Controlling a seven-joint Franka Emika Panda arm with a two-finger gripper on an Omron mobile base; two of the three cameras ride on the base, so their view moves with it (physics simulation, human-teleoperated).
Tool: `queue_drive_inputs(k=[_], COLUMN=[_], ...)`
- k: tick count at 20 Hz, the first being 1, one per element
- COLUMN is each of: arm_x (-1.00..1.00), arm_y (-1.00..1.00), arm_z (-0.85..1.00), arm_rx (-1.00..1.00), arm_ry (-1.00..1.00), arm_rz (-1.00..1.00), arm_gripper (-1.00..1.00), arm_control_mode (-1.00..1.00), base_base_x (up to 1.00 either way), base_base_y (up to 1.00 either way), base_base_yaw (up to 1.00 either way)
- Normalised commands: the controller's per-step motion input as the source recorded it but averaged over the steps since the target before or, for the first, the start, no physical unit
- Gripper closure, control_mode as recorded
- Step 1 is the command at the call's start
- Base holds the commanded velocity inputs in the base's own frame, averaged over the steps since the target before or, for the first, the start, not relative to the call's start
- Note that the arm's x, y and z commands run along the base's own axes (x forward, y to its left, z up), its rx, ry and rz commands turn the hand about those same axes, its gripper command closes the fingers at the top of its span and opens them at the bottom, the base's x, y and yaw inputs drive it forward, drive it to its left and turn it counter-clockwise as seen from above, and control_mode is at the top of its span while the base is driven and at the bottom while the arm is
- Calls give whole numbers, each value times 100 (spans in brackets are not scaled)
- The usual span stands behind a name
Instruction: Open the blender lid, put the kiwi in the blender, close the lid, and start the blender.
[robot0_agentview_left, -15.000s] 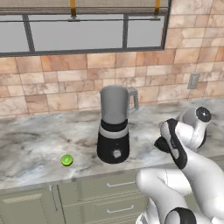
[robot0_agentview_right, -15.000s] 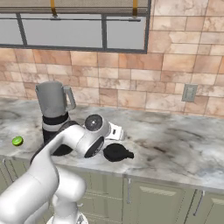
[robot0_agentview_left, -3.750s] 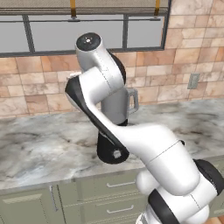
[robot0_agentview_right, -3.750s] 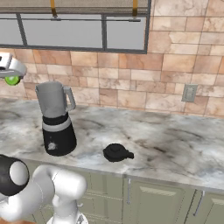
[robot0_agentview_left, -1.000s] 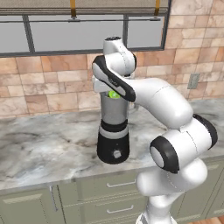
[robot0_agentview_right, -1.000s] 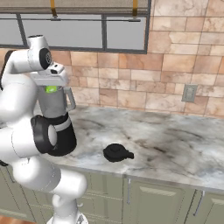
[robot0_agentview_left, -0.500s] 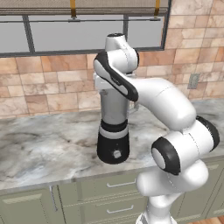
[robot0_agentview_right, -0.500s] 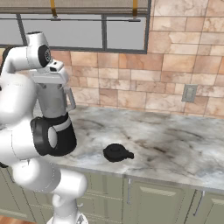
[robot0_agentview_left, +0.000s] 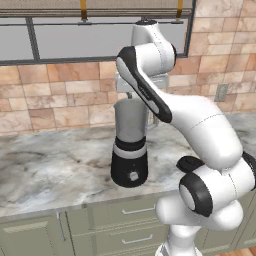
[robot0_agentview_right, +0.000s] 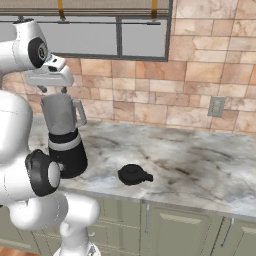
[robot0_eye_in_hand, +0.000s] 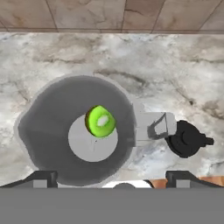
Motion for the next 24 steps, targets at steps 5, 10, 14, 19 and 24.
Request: queue_drive_inputs(k=[5, 10, 14, 19, 24], arm_x=[-51, -29, -9, 0, 6], arm_y=[-98, -100, -100, -86, -52], arm_z=[-13, -42, -67, -86, -81], arm_rx=[8, 9, 7, 1, 0], arm_ry=[0, 0, 6, 17, 23], arm_rz=[-1, -5, -5, -2, 0], arm_gripper=[-100, -100, -100, -100, -100], arm_control_mode=[-100, -100, -100, -100, -100], base_base_x=[0, 0, 0, 0, 0], base_base_y=[0, 0, 0, 0, 0], base_base_yaw=[0, 0, 0, 0, 0])
